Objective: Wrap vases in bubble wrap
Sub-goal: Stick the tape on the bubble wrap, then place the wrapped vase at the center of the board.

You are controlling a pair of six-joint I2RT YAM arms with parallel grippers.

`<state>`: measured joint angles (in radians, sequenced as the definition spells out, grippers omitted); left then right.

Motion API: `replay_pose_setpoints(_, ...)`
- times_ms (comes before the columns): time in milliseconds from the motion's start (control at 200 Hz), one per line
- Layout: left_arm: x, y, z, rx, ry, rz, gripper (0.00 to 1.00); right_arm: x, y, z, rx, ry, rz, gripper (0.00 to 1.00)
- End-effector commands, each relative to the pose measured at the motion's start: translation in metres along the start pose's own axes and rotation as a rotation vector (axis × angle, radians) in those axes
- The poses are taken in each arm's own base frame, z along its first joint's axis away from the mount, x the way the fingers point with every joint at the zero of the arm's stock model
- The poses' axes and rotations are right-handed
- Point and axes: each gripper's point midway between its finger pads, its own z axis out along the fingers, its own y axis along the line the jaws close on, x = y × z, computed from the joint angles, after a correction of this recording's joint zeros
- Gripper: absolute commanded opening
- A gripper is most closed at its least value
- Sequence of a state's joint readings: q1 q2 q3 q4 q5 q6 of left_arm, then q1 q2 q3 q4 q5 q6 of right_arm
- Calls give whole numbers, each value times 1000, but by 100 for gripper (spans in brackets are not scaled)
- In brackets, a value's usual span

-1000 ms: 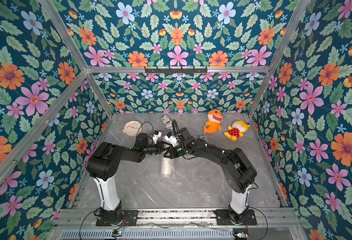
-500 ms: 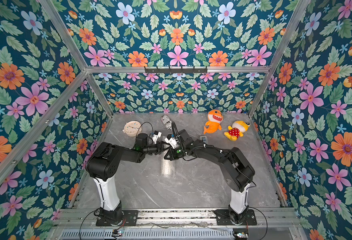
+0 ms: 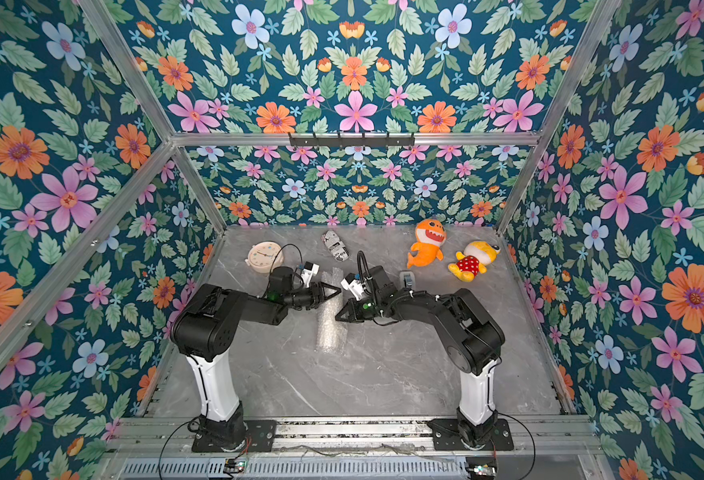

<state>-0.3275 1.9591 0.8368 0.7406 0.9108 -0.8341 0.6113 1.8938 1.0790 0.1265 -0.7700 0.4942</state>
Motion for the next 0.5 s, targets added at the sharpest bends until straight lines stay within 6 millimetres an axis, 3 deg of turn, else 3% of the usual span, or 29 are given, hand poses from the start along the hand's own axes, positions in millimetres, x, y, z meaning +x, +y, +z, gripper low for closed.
replay_pose_setpoints(0, -8, -18, -1, 64, -9, 42, 9, -12, 9, -15, 9, -64, -39, 0)
replay_pose_setpoints(190, -34, -3, -4, 10, -44, 27, 15, -16, -7, -63, 103, -132, -28, 2)
replay_pose_setpoints(310, -49, 17, -5, -43, -54, -8, 20, -11, -18, -75, 132, -140, -6, 2)
replay_pose_setpoints(340, -52, 23, -6, -56, -59, -17, 20, -14, -7, -83, 127, -167, -30, 2)
replay_pose_setpoints(495, -52, 48, -3, -123, -45, -46, 25, -9, -6, -95, 151, -185, -31, 2)
